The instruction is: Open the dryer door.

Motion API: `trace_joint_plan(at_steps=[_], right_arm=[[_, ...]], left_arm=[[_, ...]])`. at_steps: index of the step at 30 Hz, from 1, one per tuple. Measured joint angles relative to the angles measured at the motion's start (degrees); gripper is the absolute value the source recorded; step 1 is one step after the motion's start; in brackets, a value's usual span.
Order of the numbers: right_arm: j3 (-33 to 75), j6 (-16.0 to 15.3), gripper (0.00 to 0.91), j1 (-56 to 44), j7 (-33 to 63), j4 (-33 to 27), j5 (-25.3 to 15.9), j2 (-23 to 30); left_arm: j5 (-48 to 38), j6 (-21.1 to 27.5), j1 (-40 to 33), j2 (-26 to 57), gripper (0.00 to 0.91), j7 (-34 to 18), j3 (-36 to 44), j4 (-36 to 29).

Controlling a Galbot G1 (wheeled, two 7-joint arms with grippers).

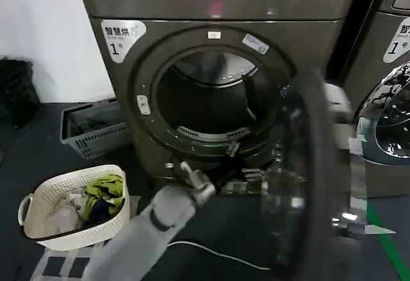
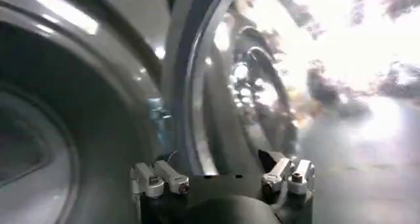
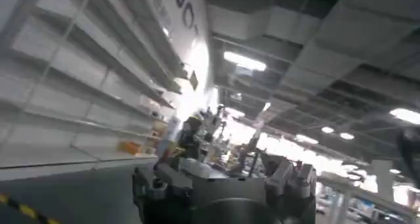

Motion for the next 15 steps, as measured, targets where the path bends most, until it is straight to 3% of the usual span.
trace_joint_plan(at_steps=[15], right_arm=[[1.28, 1.46, 0.907, -0.45, 0.59, 1.71, 0.09, 2.29]], left_arm=[[-0.30, -0.49, -10.76, -9.76, 0.907, 0.97, 11.42, 10.64]])
